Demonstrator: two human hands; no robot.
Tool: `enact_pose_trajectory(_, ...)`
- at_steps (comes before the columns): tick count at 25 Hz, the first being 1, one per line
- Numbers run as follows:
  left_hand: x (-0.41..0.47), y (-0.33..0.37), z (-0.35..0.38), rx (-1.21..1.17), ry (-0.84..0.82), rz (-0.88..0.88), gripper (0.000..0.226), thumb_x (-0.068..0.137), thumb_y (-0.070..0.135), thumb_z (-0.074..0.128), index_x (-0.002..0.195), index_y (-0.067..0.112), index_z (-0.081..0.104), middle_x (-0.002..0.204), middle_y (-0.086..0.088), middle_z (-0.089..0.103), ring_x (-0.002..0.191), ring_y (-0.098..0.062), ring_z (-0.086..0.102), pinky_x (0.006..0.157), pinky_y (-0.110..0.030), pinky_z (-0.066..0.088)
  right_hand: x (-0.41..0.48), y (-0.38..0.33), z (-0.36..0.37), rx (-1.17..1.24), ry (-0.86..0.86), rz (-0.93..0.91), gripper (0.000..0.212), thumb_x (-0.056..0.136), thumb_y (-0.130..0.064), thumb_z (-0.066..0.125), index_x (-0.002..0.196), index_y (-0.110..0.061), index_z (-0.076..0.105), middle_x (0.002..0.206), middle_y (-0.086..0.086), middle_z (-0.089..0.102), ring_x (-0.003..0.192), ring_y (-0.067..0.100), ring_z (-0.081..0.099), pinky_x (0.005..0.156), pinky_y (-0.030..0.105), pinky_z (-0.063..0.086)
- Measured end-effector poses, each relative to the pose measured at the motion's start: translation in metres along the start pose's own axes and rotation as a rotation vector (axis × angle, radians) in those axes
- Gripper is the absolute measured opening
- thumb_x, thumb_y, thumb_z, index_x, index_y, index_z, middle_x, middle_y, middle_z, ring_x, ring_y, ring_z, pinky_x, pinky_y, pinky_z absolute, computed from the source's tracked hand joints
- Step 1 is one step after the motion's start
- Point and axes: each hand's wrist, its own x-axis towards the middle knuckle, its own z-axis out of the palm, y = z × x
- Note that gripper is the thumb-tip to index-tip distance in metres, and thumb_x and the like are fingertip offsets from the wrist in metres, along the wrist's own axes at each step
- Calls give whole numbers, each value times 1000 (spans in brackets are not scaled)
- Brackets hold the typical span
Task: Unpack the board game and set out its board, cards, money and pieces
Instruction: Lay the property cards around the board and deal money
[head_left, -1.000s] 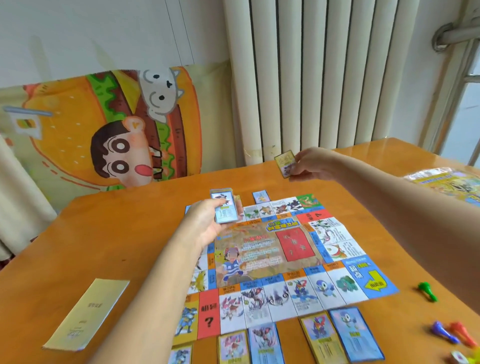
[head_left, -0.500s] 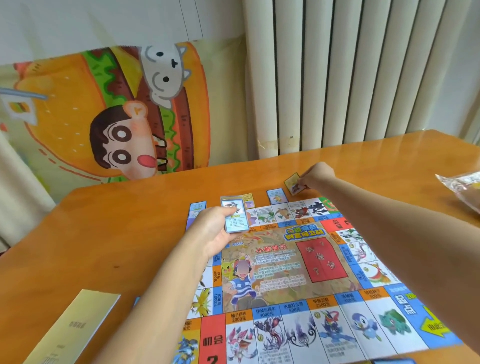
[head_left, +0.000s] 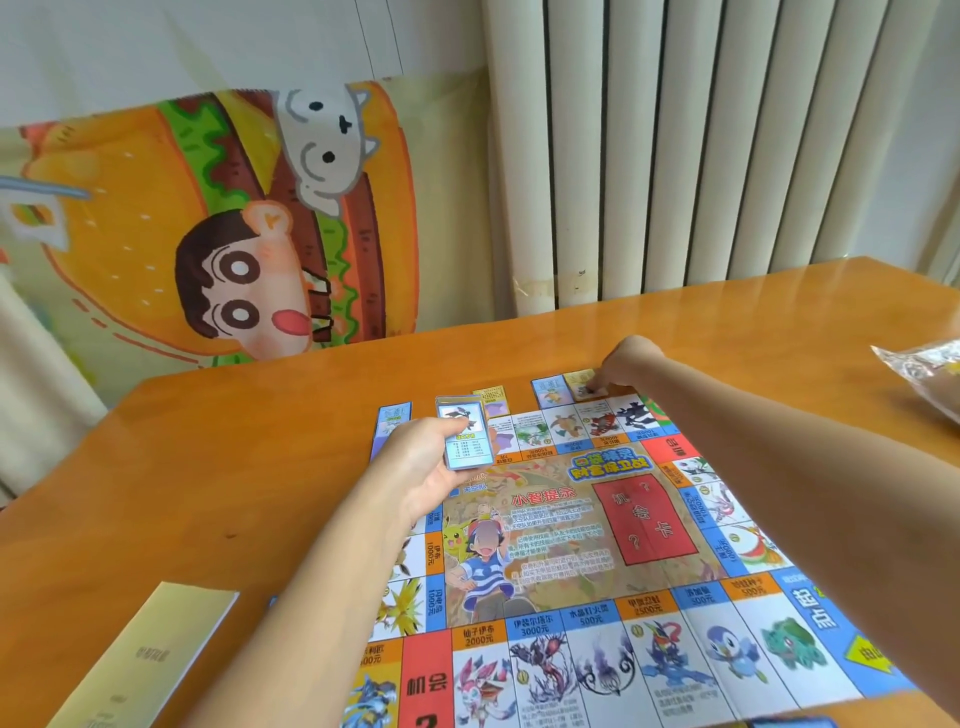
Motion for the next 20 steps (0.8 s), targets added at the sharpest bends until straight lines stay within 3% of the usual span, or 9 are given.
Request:
enact_pose_trajectory(4, 0, 1, -1, -1, 5, -4, 13, 98, 2, 42, 109, 3, 48, 93, -20, 65, 100, -34, 62, 91, -46, 48, 2, 0, 0, -40, -21, -14, 36, 77, -29, 78, 97, -5, 61, 84, 5, 56, 80, 21, 54, 63, 26, 46)
enact_pose_trajectory(8, -1, 1, 2, -4, -20, -11, 10, 98, 3, 40, 105, 5, 48, 93, -21, 65, 91, -32, 64, 84, -43, 49, 7, 1, 1, -56, -30, -12, 43, 76, -30, 79, 104, -4, 60, 95, 8, 58, 85, 22, 55, 70, 26, 47)
enact_pose_trajectory(14, -9, 2, 4, -13, -39, -16, 9, 99, 3, 40, 102, 4, 48, 96, -23, 66, 97, -35, 64, 82, -42, 51, 1, 2, -12, -21, -22, -61, 46, 80, -32, 74, 112, -2, 60, 106, 10, 63, 95, 25, 61, 81, 32, 52)
enact_pose_trajectory(17, -26, 3, 8, -8, -50, -6, 12, 98, 2, 41, 94, 5, 51, 91, -21, 66, 88, -31, 65, 86, -44, 50, -24, 4, -37, -35, -88, -220, 37, 84, -24, 71, 113, -2, 65, 106, 10, 68, 92, 22, 64, 76, 30, 54)
enact_pose_trajectory(20, -49, 0, 15, -40, -91, -12, 11, 98, 3, 40, 104, 3, 50, 98, -23, 65, 99, -34, 62, 92, -45, 47, -81, 14, -62, -107, -225, -453, 16, 86, -17, 68, 102, -12, 71, 100, 4, 71, 87, 15, 65, 83, 25, 55)
